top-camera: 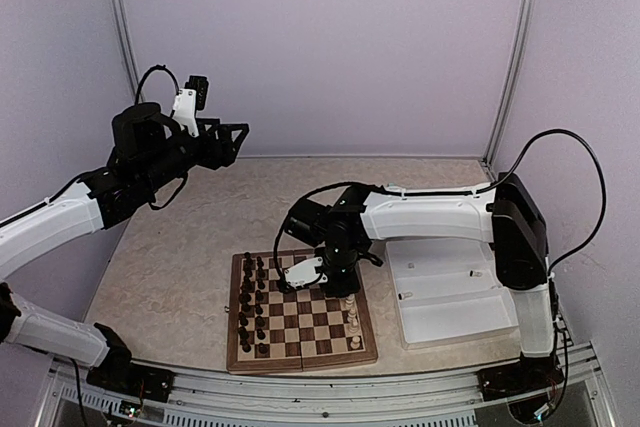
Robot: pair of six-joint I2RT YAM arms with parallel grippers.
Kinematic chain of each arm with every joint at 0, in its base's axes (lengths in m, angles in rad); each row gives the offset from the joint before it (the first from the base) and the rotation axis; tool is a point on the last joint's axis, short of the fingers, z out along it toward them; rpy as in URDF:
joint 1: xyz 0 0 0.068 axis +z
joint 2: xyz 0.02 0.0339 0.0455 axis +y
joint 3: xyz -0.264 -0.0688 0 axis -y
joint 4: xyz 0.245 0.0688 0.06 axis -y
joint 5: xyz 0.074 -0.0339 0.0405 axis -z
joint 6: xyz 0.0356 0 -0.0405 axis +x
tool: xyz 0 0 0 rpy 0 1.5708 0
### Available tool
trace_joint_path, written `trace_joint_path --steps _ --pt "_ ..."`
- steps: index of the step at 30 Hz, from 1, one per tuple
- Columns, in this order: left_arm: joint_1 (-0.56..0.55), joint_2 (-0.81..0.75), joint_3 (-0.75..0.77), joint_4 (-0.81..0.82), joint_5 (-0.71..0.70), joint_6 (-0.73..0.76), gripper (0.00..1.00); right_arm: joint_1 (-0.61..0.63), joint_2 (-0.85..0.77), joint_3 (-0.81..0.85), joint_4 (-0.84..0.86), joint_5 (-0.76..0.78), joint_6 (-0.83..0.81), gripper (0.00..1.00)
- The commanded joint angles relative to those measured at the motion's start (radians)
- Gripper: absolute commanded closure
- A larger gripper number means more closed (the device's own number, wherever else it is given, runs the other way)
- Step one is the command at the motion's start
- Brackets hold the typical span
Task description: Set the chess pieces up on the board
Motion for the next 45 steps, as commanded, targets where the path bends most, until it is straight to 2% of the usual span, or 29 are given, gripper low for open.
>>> trace_joint_path --steps 1,10,19,26,32,37,40,45 --pt "-0.004 -0.017 0.024 0.016 0.017 -0.006 0.24 0.006 0.022 -0.007 -0.012 0.020 -0.003 0.91" --pt "-0.006 -0.011 0.024 0.016 0.027 -0.008 0.24 0.007 -0.006 0.000 -0.013 0.004 -0.002 0.76" --pt "-0.006 0.008 0.027 0.013 0.041 -0.011 0.24 0.007 -0.058 0.037 -0.033 -0.058 0.000 0.72" --pt "-0.020 0.045 0.021 0.021 0.036 0.000 0.24 -0.019 -0.227 -0.035 -0.032 -0.099 -0.023 0.72" --pt "-0.136 0.097 0.061 -0.005 -0.046 0.013 0.26 -0.170 -0.425 -0.159 -0.003 -0.169 -0.028 0.72" --pt "-0.220 0.177 0.113 -0.070 -0.033 -0.049 0.28 -0.381 -0.587 -0.352 0.073 -0.297 -0.038 0.74" --pt "-0.267 0.230 0.151 -0.093 0.007 -0.083 0.28 -0.513 -0.624 -0.472 0.092 -0.357 -0.065 0.76" --pt "-0.315 0.336 0.266 -0.167 0.060 -0.090 0.28 -0.569 -0.643 -0.673 0.158 -0.327 -0.141 0.78"
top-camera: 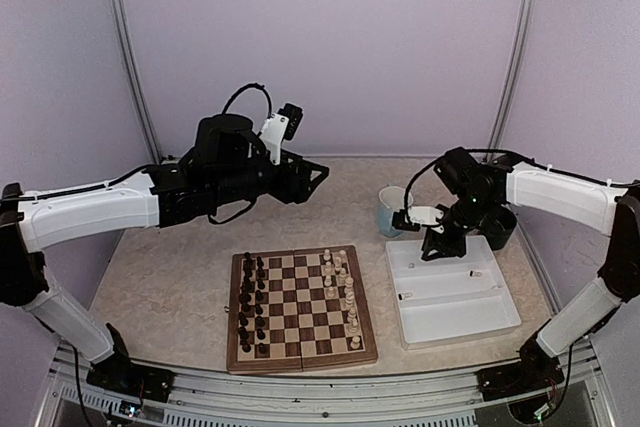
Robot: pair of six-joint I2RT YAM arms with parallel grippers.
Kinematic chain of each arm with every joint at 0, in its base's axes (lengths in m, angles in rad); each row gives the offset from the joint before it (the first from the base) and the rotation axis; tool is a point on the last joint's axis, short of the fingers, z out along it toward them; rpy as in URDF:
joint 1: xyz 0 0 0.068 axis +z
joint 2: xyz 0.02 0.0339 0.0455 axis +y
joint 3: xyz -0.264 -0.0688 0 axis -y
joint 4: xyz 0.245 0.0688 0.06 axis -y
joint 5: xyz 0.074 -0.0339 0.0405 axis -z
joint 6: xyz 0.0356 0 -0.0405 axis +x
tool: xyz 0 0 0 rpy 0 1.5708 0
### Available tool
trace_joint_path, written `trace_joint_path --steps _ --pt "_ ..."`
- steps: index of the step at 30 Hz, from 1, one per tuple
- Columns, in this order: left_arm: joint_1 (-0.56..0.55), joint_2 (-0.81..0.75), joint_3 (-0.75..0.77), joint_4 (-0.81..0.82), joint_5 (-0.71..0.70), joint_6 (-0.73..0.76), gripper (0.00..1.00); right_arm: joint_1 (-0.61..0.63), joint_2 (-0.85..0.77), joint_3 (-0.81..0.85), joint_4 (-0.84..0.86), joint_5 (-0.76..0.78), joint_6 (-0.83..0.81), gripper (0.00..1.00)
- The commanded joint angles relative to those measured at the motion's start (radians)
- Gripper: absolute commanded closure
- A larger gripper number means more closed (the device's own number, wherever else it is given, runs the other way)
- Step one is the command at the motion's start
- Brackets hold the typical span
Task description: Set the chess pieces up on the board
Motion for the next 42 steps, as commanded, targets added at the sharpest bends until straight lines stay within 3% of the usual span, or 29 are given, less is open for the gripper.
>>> trace_joint_path --steps 1,11,26,30,35,42 --pt "-0.033 0.087 0.117 -0.081 0.067 -0.024 0.28 -0.010 -0.011 -0.145 0.062 -0.026 -0.081 0.79" --pt "-0.034 0.207 0.240 -0.127 0.120 0.000 0.27 0.006 0.126 -0.168 0.113 -0.100 -0.116 0.73" --pt "-0.021 0.203 0.200 -0.114 0.118 -0.009 0.27 0.096 0.258 -0.162 0.200 -0.135 -0.114 0.70" --pt "-0.020 0.200 0.195 -0.105 0.119 -0.012 0.27 0.098 0.274 -0.149 0.235 -0.125 -0.092 0.73" --pt "-0.020 0.205 0.200 -0.105 0.125 -0.015 0.27 0.093 0.274 -0.134 0.208 -0.124 -0.080 0.88" --pt "-0.019 0.214 0.208 -0.073 0.124 -0.028 0.27 -0.008 0.209 -0.022 0.057 -0.304 -0.022 0.94"
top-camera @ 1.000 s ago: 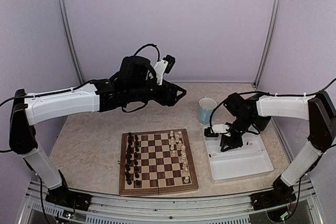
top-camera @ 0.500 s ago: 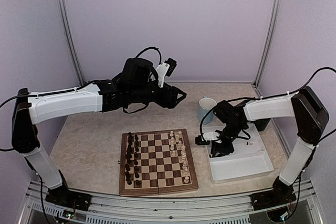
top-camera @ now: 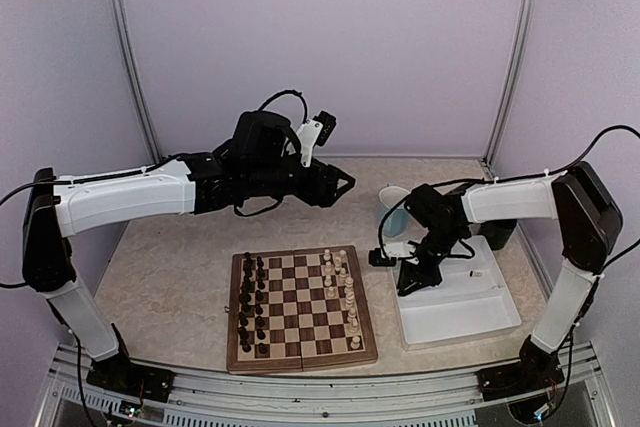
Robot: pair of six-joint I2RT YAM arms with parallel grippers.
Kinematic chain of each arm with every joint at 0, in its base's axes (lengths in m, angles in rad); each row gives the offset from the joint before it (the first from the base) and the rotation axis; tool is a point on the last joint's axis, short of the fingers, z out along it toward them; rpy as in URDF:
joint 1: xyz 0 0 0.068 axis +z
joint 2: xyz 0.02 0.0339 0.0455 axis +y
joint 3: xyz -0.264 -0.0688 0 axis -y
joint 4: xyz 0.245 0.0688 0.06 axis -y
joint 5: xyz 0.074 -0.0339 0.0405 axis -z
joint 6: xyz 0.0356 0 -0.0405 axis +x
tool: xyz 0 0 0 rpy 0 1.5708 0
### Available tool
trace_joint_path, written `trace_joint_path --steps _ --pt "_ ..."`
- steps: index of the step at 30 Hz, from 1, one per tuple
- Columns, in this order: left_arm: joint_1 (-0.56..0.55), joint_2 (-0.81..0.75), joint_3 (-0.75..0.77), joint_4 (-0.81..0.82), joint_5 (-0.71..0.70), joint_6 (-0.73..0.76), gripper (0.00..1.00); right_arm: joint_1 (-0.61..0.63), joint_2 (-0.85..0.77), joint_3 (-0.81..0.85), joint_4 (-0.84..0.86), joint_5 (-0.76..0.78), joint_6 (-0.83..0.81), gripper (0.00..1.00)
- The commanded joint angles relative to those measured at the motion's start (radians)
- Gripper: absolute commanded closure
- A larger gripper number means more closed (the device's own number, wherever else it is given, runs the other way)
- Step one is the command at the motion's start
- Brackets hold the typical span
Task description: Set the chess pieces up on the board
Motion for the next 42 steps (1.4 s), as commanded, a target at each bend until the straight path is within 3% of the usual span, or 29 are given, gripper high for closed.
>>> trace_joint_path --steps 1,6,10,14,21,22,26,32,42 --pt "0.002 0.005 -0.002 0.061 0.003 -0.021 0.28 -0.087 -0.059 0.121 -0.118 -0.173 0.071 0.94" --pt "-0.005 0.009 -0.059 0.257 -0.033 -0.095 0.28 -0.219 -0.087 0.282 -0.102 -0.431 0.271 0.96" --pt "-0.055 0.002 -0.181 0.594 -0.132 -0.114 0.29 -0.338 -0.117 0.270 0.115 -0.703 0.565 0.96" --pt "-0.131 0.031 -0.216 0.851 -0.272 -0.003 0.28 -0.388 -0.180 0.160 0.523 -0.883 0.961 0.97" --pt "-0.246 0.221 -0.014 0.885 -0.466 0.234 0.33 -0.395 -0.163 -0.059 1.437 -0.919 1.855 0.96" --pt "-0.257 0.257 0.019 0.868 -0.508 0.254 0.34 -0.394 -0.154 -0.078 1.557 -0.912 1.924 0.96" --pt "-0.276 0.347 0.134 0.808 -0.590 0.314 0.37 -0.394 -0.155 -0.087 1.632 -0.899 2.001 0.96" --pt "-0.281 0.416 0.192 0.790 -0.602 0.350 0.46 -0.392 -0.165 -0.102 1.708 -0.888 2.069 0.96" --pt "-0.277 0.497 0.311 0.717 -0.614 0.359 0.49 -0.368 -0.158 -0.103 1.751 -0.888 2.099 0.95"
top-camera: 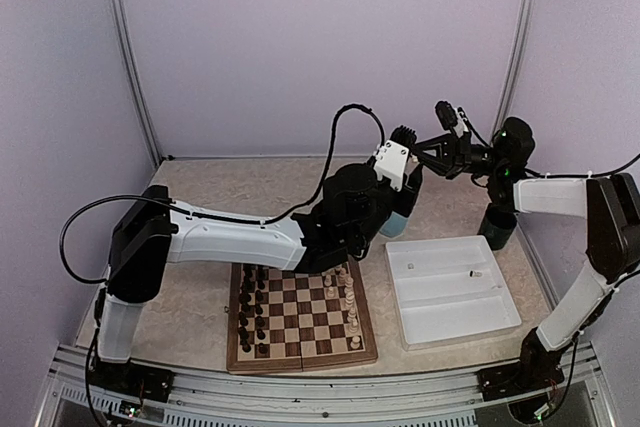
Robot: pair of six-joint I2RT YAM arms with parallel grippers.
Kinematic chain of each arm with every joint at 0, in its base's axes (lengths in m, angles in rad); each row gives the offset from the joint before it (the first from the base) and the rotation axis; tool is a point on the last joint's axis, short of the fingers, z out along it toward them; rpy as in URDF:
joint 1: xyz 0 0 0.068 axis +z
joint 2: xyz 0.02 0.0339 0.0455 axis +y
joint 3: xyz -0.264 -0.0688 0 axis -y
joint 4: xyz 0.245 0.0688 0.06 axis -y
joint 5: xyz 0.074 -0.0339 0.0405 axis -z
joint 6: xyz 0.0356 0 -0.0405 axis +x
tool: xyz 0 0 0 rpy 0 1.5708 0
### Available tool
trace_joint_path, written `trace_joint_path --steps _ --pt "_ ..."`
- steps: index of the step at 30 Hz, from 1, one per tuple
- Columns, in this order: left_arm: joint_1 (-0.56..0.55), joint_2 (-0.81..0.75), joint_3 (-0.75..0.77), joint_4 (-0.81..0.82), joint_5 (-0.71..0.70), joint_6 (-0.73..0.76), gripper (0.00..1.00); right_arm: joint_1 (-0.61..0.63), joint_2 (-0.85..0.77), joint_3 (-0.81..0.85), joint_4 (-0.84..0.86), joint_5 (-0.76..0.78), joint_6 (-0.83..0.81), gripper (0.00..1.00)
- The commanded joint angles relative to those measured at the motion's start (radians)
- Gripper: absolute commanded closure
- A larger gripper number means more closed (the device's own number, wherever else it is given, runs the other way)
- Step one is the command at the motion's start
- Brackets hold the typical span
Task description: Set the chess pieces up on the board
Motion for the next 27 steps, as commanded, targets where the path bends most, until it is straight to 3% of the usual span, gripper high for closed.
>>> trace_joint_path --steps 1,12,20,27 --pt "0.003 0.040 0.065 -0.046 -0.020 0.008 0.49 0.017 -0.008 -0.006 0.061 -0.011 0.029 0.95" --pt "0.029 0.041 0.071 -0.063 -0.014 -0.056 0.61 0.046 -0.007 -0.013 0.045 -0.015 0.007 0.95" --pt "0.017 0.020 0.055 -0.034 -0.002 -0.044 0.55 0.047 0.000 -0.013 0.036 -0.015 -0.008 0.94" --pt "0.016 0.001 0.035 -0.007 -0.017 -0.052 0.56 0.047 0.001 -0.015 0.013 -0.012 -0.033 0.94"
